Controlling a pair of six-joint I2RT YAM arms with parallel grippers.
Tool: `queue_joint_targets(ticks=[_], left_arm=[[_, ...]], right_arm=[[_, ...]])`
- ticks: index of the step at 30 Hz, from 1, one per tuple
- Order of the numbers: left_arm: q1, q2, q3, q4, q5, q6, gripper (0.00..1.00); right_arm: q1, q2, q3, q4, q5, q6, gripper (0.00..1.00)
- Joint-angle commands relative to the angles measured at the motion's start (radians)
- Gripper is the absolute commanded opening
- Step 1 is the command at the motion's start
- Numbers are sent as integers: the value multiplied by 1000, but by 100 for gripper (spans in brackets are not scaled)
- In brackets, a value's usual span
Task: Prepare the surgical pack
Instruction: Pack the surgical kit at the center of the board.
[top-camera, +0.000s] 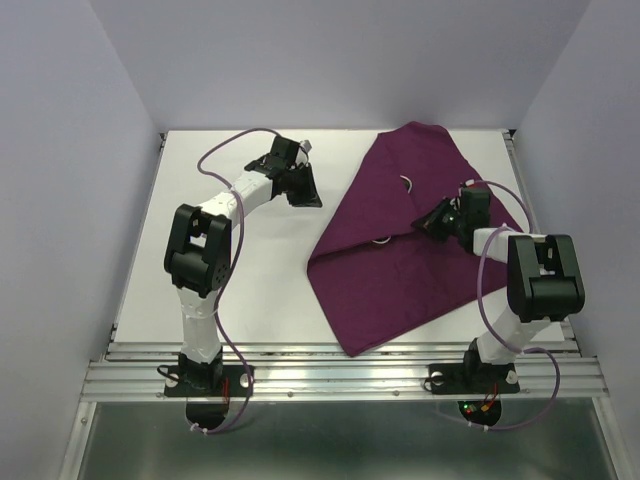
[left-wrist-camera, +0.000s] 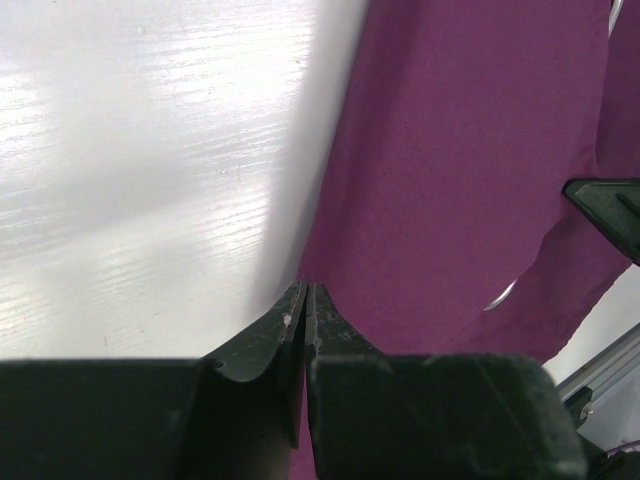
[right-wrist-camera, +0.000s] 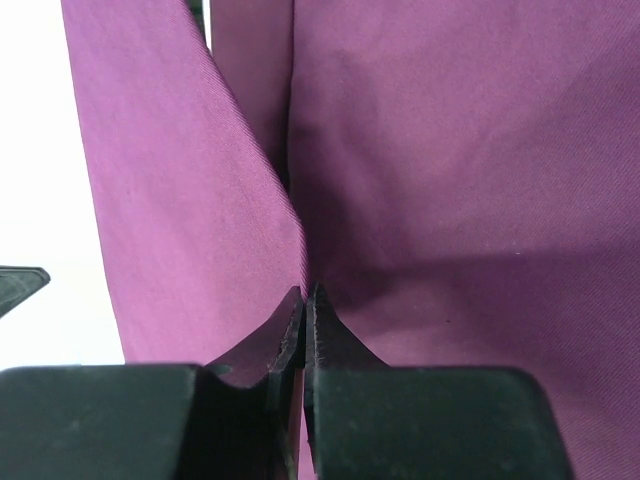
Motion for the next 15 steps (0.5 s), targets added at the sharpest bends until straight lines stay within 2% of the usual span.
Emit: queue_joint_targets(ticks=[1, 15], left_arm=[[-6, 2, 41, 13, 11, 1, 14], [-15, -4, 30, 11, -6, -9, 14]], right_arm=[[-3, 15, 11, -14, 23, -39, 1], [-3, 34, 8, -16, 15, -50, 1]])
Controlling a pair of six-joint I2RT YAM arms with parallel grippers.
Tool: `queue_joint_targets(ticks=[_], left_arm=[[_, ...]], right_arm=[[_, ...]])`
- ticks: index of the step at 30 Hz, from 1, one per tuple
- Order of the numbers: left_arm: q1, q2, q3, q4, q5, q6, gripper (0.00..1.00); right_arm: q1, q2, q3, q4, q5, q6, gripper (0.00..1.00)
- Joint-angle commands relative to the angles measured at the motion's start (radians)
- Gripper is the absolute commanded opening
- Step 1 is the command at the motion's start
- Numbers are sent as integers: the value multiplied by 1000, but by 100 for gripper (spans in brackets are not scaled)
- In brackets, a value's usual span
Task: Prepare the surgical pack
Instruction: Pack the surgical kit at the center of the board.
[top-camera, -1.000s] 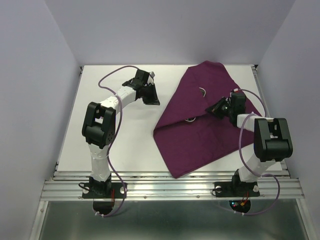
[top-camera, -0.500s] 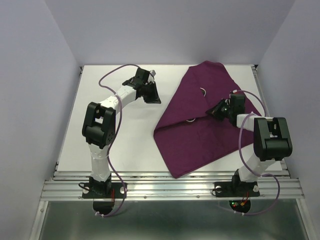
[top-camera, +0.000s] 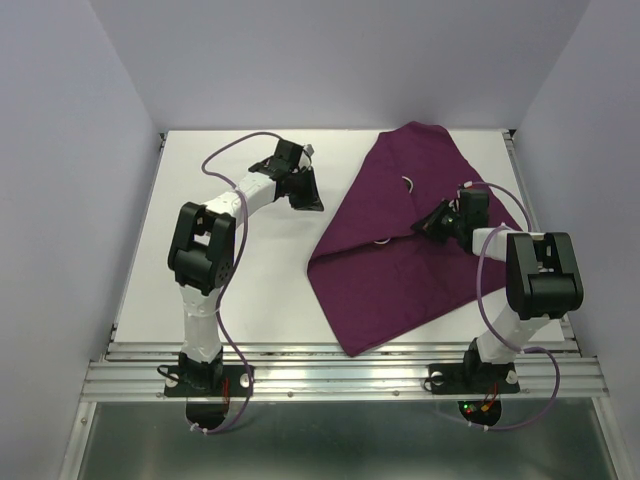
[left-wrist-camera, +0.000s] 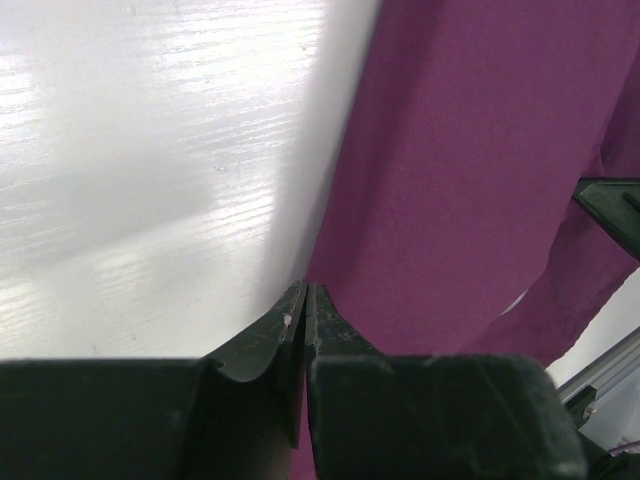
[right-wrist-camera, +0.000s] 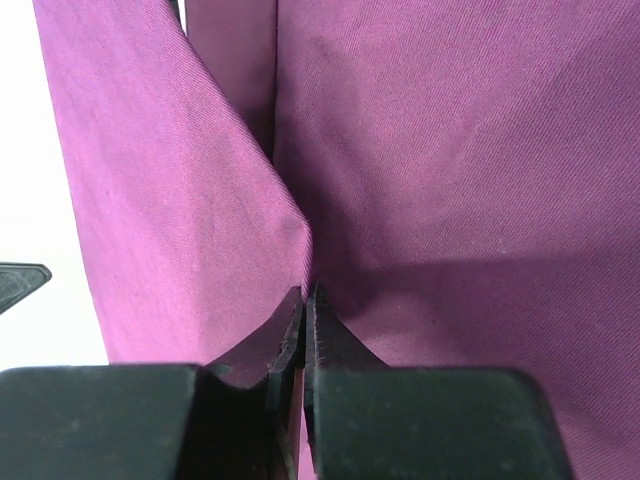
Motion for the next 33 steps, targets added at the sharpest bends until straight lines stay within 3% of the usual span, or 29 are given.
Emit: queue_joint_targets(ticks=[1, 13, 17, 21, 28, 33], left_arm=[[-5, -32, 28, 7, -7, -3, 14], [-5, -49, 43, -24, -50, 10, 14], [-5, -58, 54, -38, -71, 17, 14], [-5, -58, 65, -49, -85, 22, 14], [-5, -44, 125, -84, -105, 28, 14], [-5, -56, 180, -118, -175, 33, 14]], right_arm=[[-3, 12, 7, -6, 18, -29, 1], [-3, 11, -1, -20, 45, -52, 11], [-3, 8, 8, -53, 80, -66, 21], [-3, -30, 16, -107, 149, -98, 39], [-3, -136, 28, -211, 266, -149, 53], [-3, -207, 43, -260, 333, -169, 75]])
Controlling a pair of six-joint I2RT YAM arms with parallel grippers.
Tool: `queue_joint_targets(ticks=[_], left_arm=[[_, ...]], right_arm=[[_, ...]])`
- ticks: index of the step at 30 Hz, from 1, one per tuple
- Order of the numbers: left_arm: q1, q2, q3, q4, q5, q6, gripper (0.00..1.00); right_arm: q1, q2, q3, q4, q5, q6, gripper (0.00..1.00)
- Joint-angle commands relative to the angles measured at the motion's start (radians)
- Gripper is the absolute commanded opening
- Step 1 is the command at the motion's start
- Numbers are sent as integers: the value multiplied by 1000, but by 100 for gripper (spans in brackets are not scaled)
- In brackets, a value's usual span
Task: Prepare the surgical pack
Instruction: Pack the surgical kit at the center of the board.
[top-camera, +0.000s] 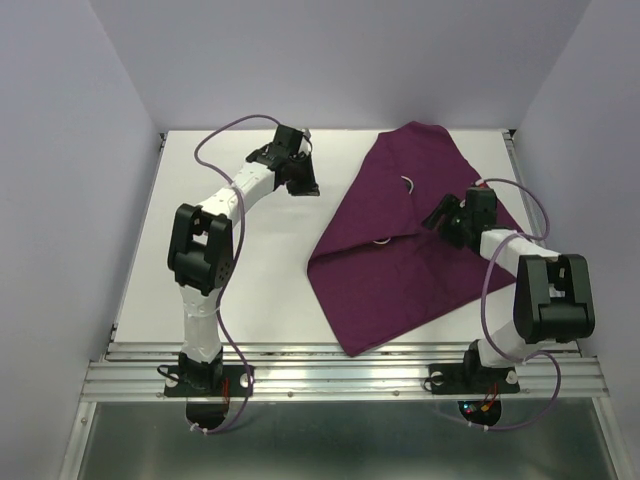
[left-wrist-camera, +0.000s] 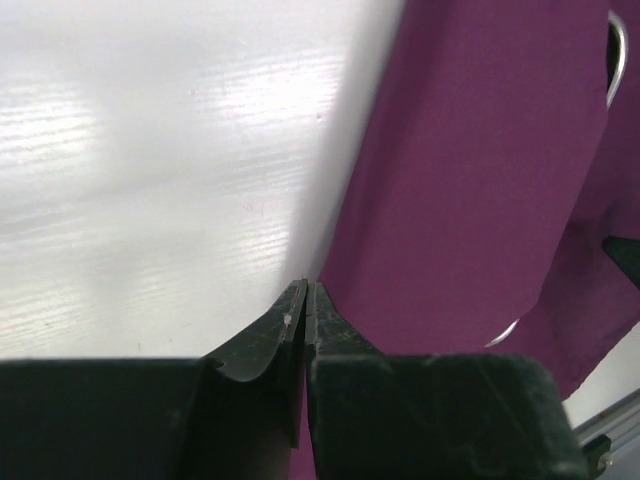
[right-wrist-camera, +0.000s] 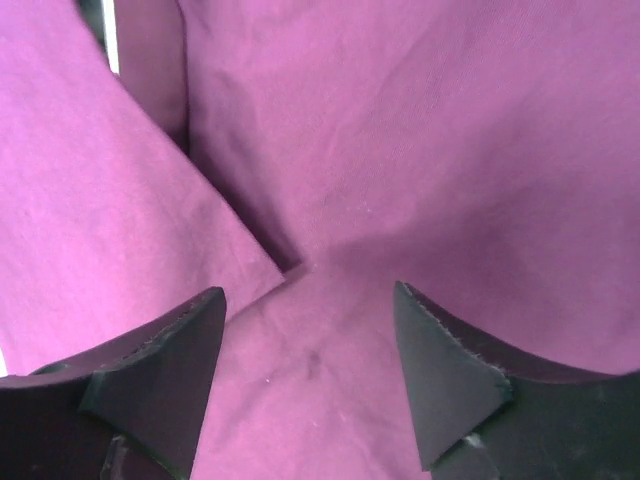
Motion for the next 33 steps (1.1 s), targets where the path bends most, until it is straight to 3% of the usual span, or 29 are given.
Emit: queue_joint_targets(ticks=[1, 4, 9, 17, 20, 21, 23, 24, 27, 33], left_arm=[[-4, -66, 50, -12, -71, 19, 14], [-4, -84, 50, -8, -85, 22, 14], [-4, -95, 47, -6, -69, 29, 14], [-4, -101, 44, -5, -57, 52, 14], [-7, -93, 56, -11, -46, 60, 14], [-7, -87, 57, -11, -48, 60, 14], [-7, -78, 59, -9, -48, 60, 14], [-7, -73, 62, -9, -46, 60, 14], [-7, -49, 76, -14, -39, 60, 14], [-12, -43, 74, -18, -36, 58, 13]], right_arm=[[-3, -71, 47, -51, 106, -40, 75], [-3, -85, 76, -80, 120, -49, 83], [-3, -87, 104, -99, 114, -46, 86], [-3, -107, 132, -131, 119, -31, 82], [-3, -99, 135, -136, 112, -22, 58], [-3, -93, 138, -137, 109, -16, 43], [-3, -68, 142, -137, 89, -9, 24], [-3, -58, 145, -134, 79, -9, 24], [9, -15, 161, -120, 28, 0, 9], [70, 51, 211, -119, 37, 6, 8]])
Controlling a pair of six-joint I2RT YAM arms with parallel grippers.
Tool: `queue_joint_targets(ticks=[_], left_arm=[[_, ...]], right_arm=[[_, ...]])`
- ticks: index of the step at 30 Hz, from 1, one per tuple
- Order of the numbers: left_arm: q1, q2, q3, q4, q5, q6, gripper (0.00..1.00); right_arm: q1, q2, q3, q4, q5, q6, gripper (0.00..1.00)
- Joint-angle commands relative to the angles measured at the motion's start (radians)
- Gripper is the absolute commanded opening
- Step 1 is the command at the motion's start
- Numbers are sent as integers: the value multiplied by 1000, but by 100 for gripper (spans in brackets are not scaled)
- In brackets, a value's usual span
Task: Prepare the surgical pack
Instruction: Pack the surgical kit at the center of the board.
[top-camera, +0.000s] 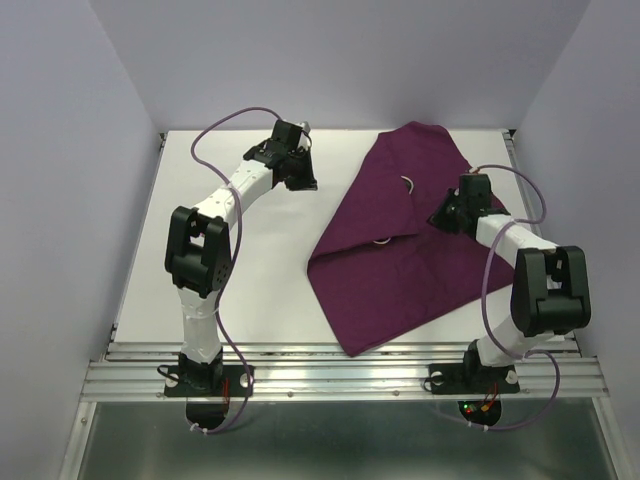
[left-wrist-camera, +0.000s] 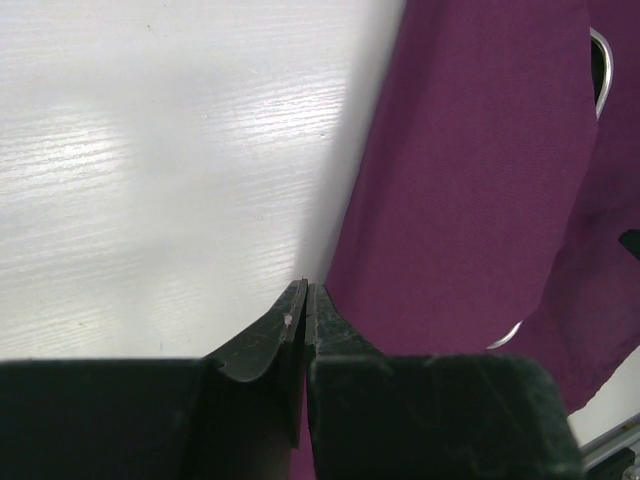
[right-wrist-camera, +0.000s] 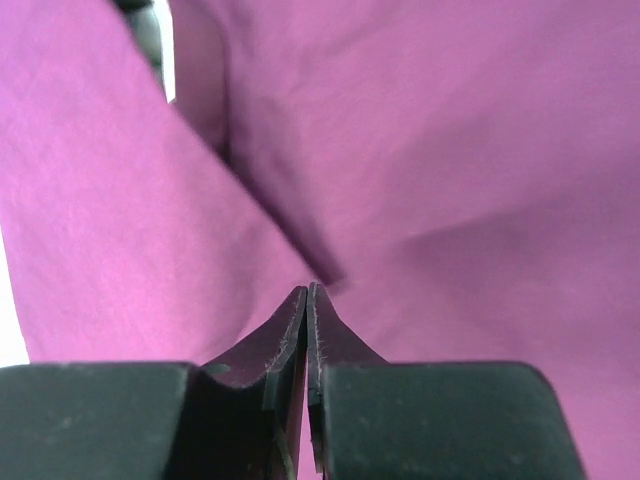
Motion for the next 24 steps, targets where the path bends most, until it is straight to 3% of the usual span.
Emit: queue_joint_targets(ticks=[1, 24], left_arm=[[-12, -17, 41, -6, 7, 17, 13], [-21, -23, -8, -1, 4, 19, 12]], right_arm=[[50, 38, 69, 23, -11, 12, 8], [120, 245, 129, 101, -10, 78, 7]])
